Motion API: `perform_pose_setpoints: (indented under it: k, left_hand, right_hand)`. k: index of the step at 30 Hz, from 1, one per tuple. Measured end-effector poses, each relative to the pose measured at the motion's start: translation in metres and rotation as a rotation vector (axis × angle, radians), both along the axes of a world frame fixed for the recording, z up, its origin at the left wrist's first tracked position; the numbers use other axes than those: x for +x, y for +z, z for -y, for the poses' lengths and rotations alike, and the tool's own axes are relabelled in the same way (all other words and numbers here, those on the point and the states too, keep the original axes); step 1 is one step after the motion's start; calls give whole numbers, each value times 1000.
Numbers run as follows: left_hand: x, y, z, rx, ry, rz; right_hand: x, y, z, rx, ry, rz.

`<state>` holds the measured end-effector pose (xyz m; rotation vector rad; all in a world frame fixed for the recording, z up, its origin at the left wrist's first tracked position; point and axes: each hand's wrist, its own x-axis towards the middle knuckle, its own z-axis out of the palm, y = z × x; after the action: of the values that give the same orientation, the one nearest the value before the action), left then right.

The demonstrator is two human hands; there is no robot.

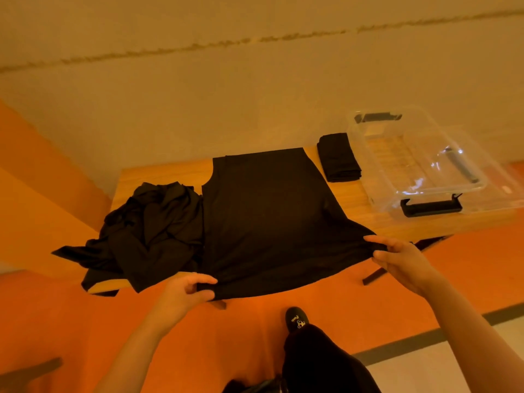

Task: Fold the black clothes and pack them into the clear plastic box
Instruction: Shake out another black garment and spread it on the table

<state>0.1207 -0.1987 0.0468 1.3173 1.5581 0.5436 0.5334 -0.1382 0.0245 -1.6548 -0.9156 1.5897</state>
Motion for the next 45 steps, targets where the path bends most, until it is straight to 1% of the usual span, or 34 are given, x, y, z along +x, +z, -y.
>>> perform_pose_setpoints:
  k: [1,4,6,7,10,13,15,18,19,20,22,23,25,27,30,31,32,35,38,40,41,42,43,45]
  left_hand:
    - [-6,-1,-1,12,-89,-103]
    - [-22,-11,-5,43,-337,-387]
    - [-27,-11,-8,97,-442,-477]
    - [-30,-10,-10,127,-486,-509]
    - [-35,-3,-18,194,-600,-617]
    - [-38,5,-25,266,-628,-635]
    - [-36,11,-29,277,-509,-547]
    - [-28,23,-31,208,-192,-272]
    - [-24,25,-32,184,-101,-195]
    - [-23,25,-33,182,-24,-153]
    - [-20,23,-35,232,116,-135]
    - [-20,21,-37,272,192,-135]
    - [-18,17,-39,355,324,-164]
    - [-12,17,-40,411,399,-175]
    - [0,21,-41,404,503,-23]
    - [5,25,-43,408,527,1]
    - [9,28,-47,414,546,17]
    - [18,33,-61,423,629,108]
    - [22,37,-70,431,700,171]
    - [27,41,-72,439,715,196]
    - [28,43,-73,442,718,207]
    - [29,45,-74,437,727,226]
    - [28,46,-75,426,742,251]
    - [24,48,-78,395,779,296]
  right_hand:
    - [4,3,0,-6,59,30]
    - [14,10,0,-15,247,224]
    - [15,18,-3,4,306,336]
    - [15,23,-4,16,290,356]
    - [14,30,-11,38,179,308]
    - [12,35,-20,36,110,229]
    - [9,42,-24,8,55,106]
    - [5,49,-29,-4,53,-88]
    - [6,49,-31,-5,90,-90]
    - [6,48,-33,-3,138,-33]
    - [7,47,-38,12,196,129]
    - [8,46,-40,27,179,176]
    - [8,49,-43,83,83,210]
    - [6,54,-44,173,23,275]
    - [0,58,-46,299,0,442]
    - [-3,61,-47,330,-21,450]
    - [-5,63,-48,350,-54,410]
    - [-11,73,-51,394,-193,193]
    - [-17,82,-58,388,-361,102]
    - [-22,85,-62,407,-405,44]
    - [-23,84,-64,429,-365,41]
    - [-22,83,-66,440,-278,56]
    - [-20,83,-66,434,-157,80]
    - [-11,85,-67,351,123,113]
